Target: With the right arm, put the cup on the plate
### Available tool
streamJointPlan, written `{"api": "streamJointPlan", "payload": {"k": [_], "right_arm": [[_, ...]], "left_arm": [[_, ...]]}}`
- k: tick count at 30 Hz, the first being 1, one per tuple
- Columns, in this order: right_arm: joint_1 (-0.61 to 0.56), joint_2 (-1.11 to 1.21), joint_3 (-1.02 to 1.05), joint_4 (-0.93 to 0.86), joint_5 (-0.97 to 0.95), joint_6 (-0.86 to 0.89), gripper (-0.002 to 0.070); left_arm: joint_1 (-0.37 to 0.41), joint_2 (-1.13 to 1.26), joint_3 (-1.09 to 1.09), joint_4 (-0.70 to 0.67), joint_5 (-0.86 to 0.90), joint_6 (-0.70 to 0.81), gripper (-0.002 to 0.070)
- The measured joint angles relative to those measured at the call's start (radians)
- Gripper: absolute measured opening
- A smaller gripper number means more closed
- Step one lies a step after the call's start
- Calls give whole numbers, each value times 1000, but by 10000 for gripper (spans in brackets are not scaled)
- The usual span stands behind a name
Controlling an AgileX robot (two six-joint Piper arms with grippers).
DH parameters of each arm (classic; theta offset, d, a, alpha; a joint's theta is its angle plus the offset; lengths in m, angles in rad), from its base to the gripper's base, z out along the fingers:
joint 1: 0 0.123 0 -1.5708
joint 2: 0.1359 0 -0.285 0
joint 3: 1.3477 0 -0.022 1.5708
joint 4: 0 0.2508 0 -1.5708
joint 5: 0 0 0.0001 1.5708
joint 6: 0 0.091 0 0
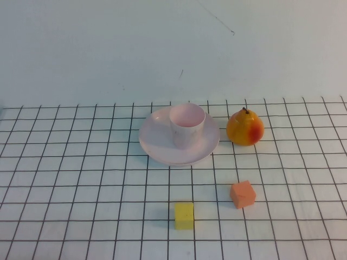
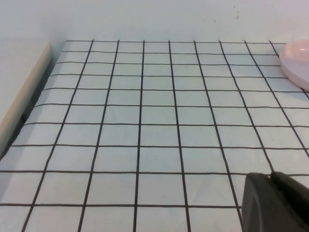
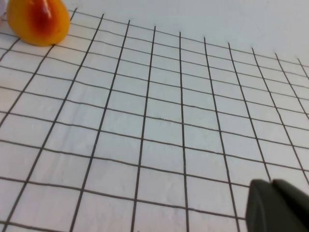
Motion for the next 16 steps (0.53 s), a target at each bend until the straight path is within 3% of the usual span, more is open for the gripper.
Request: {"api": "streamJointPlan", "payload": {"k": [16], "right_arm": [[0, 0, 0, 2, -1, 69, -2]], "left_arm": [[0, 0, 0, 0, 0, 0, -3]]}}
